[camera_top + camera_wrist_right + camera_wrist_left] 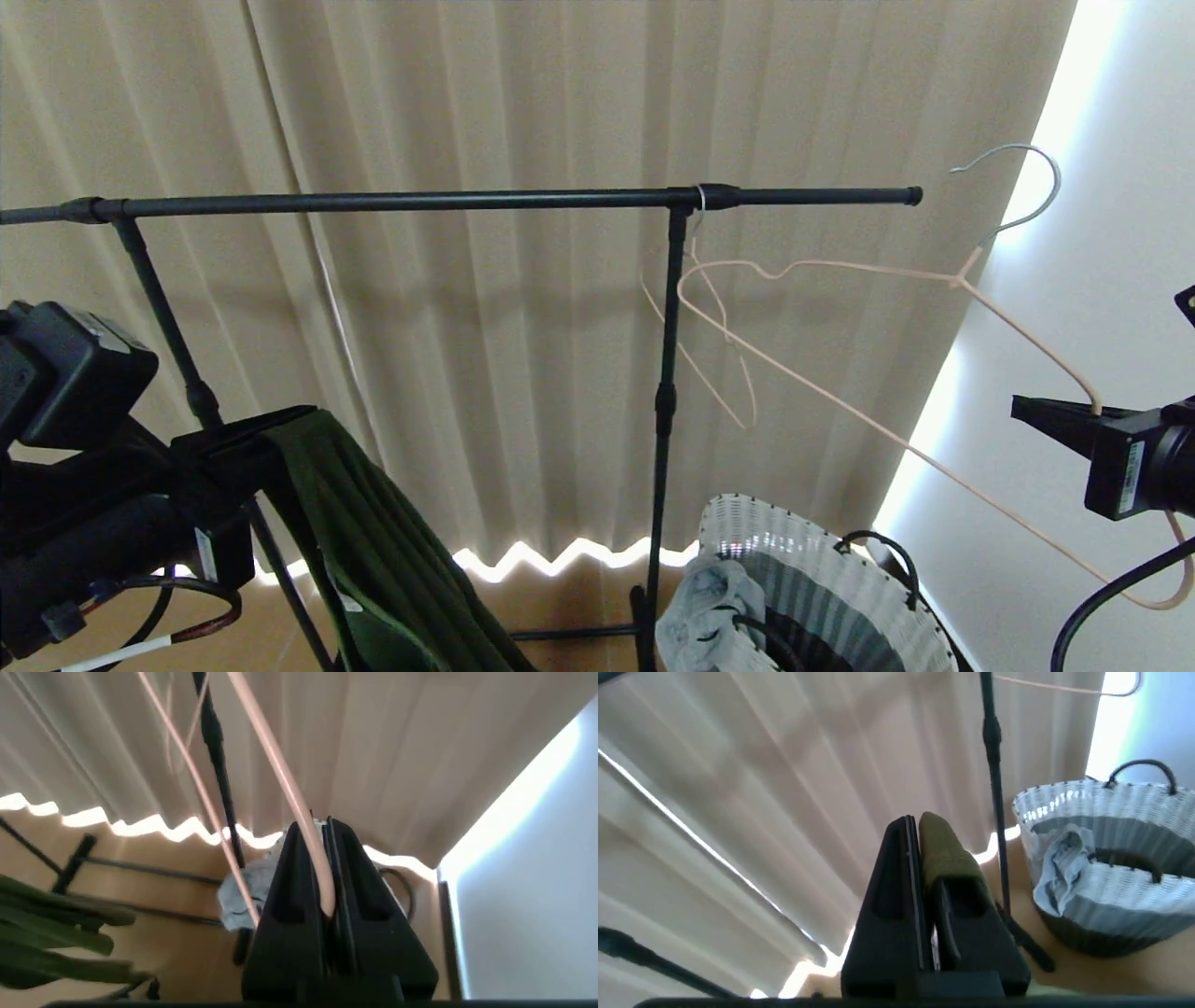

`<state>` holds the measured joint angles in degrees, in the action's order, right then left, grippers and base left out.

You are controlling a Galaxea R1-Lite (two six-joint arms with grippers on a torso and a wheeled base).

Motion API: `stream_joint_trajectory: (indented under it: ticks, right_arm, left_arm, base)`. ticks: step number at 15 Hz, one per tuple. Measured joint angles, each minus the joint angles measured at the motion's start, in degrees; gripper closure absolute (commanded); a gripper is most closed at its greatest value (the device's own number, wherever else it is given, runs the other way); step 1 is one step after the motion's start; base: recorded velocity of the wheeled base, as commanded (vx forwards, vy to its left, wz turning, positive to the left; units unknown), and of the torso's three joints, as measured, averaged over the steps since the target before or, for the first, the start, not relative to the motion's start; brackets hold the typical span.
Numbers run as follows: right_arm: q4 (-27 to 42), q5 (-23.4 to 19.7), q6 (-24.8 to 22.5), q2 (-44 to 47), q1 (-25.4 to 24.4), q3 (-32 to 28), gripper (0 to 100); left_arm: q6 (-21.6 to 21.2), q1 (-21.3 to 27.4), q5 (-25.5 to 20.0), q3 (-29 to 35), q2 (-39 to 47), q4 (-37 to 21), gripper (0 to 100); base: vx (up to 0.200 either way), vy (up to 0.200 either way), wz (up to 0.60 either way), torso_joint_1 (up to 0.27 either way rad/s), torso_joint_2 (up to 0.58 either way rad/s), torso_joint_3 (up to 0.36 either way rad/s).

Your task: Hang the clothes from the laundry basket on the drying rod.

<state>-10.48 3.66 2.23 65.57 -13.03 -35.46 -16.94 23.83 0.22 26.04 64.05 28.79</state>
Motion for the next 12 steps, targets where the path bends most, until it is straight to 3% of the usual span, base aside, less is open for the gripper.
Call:
stream_joint_trajectory:
  ticks: [10, 12]
  right_arm:
    - [0.0, 0.1, -0.3, 0.3, -2.1, 0.4, 100]
    - [0.0, 0.3, -0.5, 0.4, -2.4, 1.4, 100]
  left_arm:
    - [0.0, -0.1, 0.0, 0.1, 0.4, -0.1, 100]
    - [-0.1, -0.1, 0.0, -0.3, 0.4, -0.1, 100]
  base:
    - [0.0, 0.2, 0.0, 0.002, 0.0, 0.001]
    - [0.0, 0.0, 0.0, 0.0, 0.0, 0.0]
